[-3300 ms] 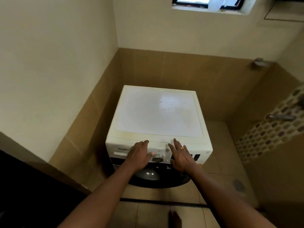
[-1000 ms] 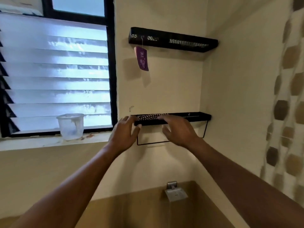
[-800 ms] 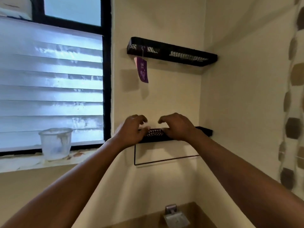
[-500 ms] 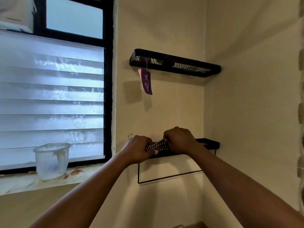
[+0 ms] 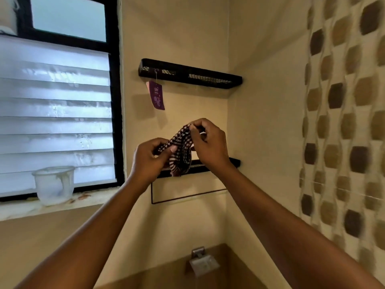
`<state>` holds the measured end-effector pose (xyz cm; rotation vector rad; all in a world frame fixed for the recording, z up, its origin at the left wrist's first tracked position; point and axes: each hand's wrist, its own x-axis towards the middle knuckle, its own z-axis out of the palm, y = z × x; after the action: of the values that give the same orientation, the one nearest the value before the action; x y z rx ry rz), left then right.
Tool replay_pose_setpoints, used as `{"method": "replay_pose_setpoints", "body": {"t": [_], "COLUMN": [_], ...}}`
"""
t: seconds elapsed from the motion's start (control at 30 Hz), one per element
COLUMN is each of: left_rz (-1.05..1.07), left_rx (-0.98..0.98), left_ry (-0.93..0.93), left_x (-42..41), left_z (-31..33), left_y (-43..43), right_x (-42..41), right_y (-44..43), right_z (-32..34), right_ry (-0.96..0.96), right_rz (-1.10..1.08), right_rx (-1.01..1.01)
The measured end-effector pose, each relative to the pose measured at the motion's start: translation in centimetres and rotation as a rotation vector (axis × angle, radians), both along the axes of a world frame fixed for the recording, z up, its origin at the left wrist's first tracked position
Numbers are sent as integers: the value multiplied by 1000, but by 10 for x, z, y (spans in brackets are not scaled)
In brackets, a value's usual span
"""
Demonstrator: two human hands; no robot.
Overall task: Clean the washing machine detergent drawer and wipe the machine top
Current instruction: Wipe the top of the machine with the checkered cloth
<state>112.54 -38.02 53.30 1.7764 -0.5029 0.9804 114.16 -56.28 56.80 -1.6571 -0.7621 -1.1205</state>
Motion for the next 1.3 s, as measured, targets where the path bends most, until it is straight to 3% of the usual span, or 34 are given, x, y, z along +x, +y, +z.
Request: {"method": "replay_pose_setpoints", "body": {"t": [0.1,0.2,0.37,0.5,0.7,0.8,0.9,1.03,1.13,1.3], "left_rz": [-83,-130,-83,-49,-42,160,36,109,128,204], "left_rx": [-145,-289,-474,-590,-675,-663,-645,-304,-253,-49], "left_ry": [96,305,614,694,752,688,585,546,439,542], "left_x": [-56,-105,-187,-256,-347,-401,-453,-488,-504,-541], "left_z": [-29,-79,-179,-226,-260,-269,-278,-288,-279,-277], "left_y": [-27,-41,-30,-14,13,14,0,-18,-21,-29], "right_x": [-33,-67,-134,-194,-276,-324,-369,-423,-450,-486], "right_y": [-17,-26,-25,-7,11,22,26,21,7,-20], "right_z": [-30,-80,-176,-219,-232,-234,-236,-238,-242,-257], "right_ry": [155,354,671,799,910,943,931,978,1009,1059], "right_rz": [116,234,346,393,495,489,443,397,358,347], "right_rx": [86,115,75,-18,-67,-8,32,65,54,28]}}
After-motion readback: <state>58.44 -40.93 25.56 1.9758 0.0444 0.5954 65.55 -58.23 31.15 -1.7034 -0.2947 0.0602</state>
